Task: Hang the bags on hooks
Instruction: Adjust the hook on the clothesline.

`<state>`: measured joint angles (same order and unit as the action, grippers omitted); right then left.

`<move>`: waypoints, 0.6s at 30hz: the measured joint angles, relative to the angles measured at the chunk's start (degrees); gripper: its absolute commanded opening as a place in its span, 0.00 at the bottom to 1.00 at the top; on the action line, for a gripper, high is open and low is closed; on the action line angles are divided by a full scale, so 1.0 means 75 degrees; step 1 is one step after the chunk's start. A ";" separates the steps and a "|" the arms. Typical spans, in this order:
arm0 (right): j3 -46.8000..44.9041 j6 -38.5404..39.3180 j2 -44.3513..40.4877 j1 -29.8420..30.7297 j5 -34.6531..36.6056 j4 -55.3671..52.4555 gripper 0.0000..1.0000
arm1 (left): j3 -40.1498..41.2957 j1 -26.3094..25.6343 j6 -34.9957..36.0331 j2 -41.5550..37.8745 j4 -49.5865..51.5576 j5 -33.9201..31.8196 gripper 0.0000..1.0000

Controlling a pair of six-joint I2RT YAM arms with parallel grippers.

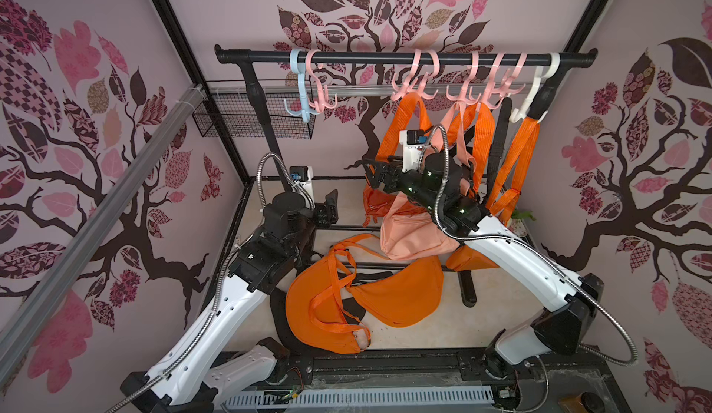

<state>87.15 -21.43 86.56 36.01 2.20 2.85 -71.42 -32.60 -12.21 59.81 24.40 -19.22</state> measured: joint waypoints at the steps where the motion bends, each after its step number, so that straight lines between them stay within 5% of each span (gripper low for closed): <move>1: -0.0262 -0.0087 -0.0128 -0.0283 0.0093 0.0006 0.95 | 0.0000 0.0000 0.0003 0.0003 -0.0023 0.0020 0.80; 5: -0.0930 -0.0137 -0.0723 -0.1011 0.0545 -0.0114 0.95 | -0.0041 0.0000 0.0029 0.0137 -0.0236 0.0268 0.81; 18: -0.1005 -0.0376 -0.1839 -0.0918 -0.0516 -0.0580 0.92 | -0.2393 0.0015 0.0026 0.2002 -0.1786 0.2436 0.82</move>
<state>79.61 -24.25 72.77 29.12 -1.67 -1.50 -89.36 -32.49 -12.01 74.83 11.00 -0.95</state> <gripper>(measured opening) 0.924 0.825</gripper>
